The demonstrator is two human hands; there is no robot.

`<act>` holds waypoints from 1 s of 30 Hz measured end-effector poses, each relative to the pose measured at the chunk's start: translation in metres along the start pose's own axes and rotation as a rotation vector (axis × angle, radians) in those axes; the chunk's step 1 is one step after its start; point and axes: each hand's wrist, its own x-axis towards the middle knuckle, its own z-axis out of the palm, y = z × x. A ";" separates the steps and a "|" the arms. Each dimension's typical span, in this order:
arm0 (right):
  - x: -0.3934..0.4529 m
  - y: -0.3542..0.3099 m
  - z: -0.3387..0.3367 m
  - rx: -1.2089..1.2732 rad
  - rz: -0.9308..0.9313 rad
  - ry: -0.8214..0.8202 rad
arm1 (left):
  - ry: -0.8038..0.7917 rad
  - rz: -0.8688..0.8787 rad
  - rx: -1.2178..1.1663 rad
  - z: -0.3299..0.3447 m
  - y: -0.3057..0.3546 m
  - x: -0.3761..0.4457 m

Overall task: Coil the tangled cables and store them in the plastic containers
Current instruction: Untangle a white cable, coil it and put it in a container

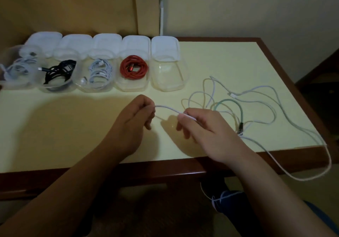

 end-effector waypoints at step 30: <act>0.022 0.032 0.000 -0.131 -0.044 0.067 | 0.099 -0.248 -1.214 -0.071 0.023 0.004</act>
